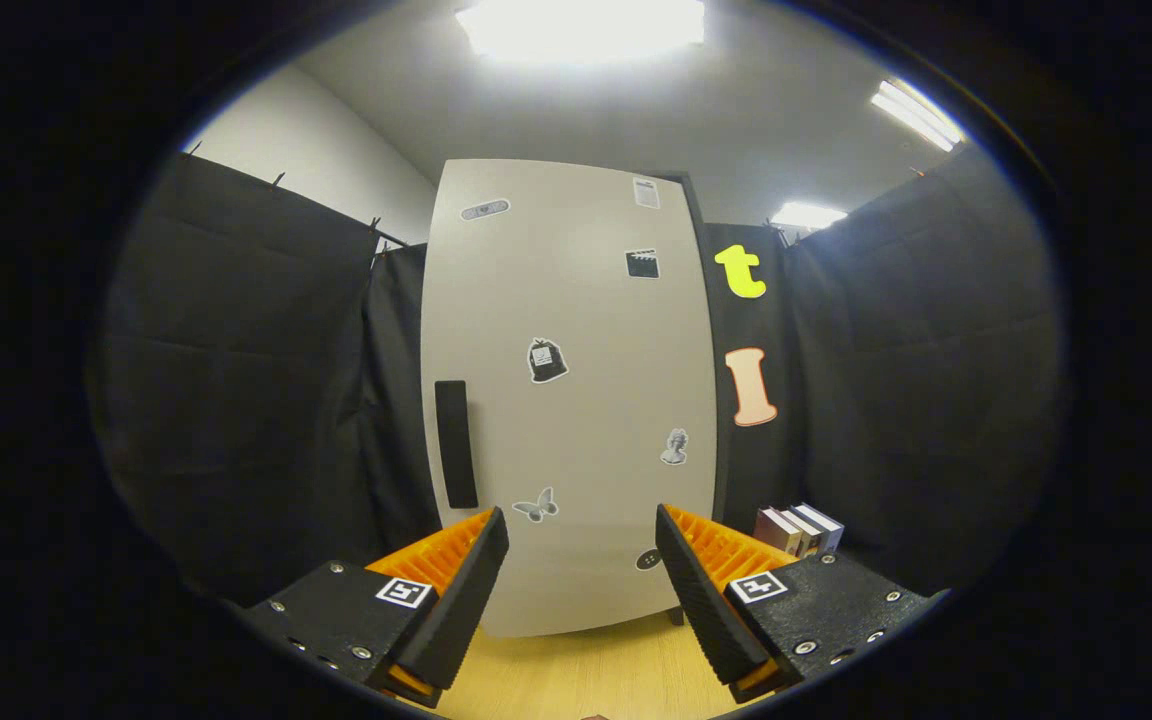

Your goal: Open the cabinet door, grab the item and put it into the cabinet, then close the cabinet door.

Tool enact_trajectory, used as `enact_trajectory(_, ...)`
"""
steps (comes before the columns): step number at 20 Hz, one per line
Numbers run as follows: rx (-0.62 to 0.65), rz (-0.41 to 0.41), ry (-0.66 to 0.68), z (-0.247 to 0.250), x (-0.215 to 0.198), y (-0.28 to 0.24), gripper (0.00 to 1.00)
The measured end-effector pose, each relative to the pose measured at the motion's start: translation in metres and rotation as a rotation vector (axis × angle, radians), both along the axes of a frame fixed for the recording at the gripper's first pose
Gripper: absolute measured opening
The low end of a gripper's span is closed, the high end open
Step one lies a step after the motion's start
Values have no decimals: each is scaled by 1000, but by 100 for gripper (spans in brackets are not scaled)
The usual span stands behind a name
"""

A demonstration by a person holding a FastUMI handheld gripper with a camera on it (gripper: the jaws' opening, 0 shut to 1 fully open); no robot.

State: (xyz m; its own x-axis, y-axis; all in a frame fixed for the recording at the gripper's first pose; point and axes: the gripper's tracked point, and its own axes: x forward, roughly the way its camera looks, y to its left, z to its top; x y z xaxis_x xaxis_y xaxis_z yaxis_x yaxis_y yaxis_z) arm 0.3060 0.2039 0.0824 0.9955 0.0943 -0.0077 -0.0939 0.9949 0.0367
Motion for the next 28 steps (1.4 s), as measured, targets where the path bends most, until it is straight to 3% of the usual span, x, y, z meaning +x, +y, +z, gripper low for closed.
enact_trajectory(8, 43, -36, 51, -37, -41, -18, 92)
enact_trajectory(16, 0, -31, 89, -70, -59, -18, 92)
enact_trajectory(28, 21, -1, 72, -63, -61, -13, 92)
